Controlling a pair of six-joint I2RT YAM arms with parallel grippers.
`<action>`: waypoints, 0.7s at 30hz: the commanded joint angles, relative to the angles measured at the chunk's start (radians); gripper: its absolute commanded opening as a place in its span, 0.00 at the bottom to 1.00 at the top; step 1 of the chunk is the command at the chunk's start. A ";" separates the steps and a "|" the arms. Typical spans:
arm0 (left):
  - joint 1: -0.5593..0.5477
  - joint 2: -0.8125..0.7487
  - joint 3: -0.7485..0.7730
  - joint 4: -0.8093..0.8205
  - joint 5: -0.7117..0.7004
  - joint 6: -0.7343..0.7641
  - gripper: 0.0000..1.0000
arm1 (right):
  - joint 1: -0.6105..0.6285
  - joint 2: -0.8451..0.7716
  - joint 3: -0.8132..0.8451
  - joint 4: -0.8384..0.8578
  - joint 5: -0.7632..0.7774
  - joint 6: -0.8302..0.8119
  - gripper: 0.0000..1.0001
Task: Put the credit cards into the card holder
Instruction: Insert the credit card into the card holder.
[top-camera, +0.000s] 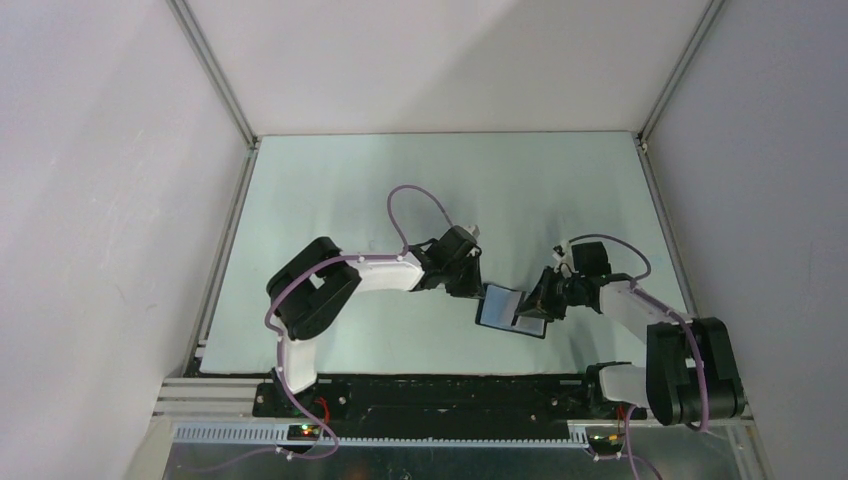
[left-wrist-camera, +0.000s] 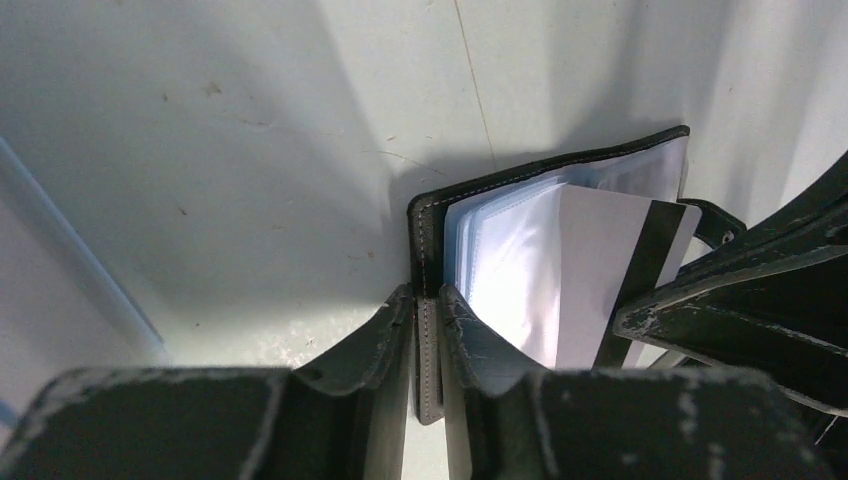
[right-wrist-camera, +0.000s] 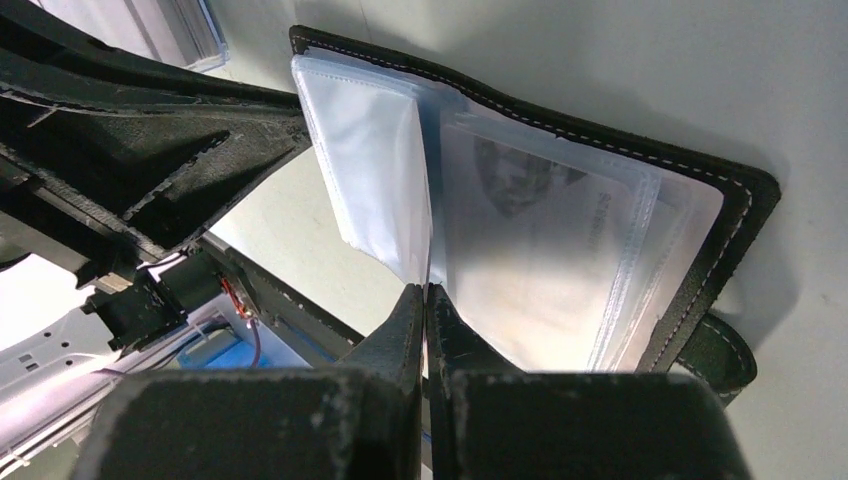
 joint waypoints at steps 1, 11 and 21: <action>0.011 -0.018 -0.034 -0.046 -0.064 -0.008 0.22 | 0.026 0.057 0.011 0.030 -0.029 -0.003 0.00; 0.022 0.011 -0.023 -0.062 -0.058 -0.016 0.08 | 0.032 0.167 0.092 -0.068 0.023 -0.070 0.00; 0.022 0.019 -0.019 -0.066 -0.050 -0.017 0.05 | 0.134 0.256 0.171 -0.041 0.057 -0.041 0.09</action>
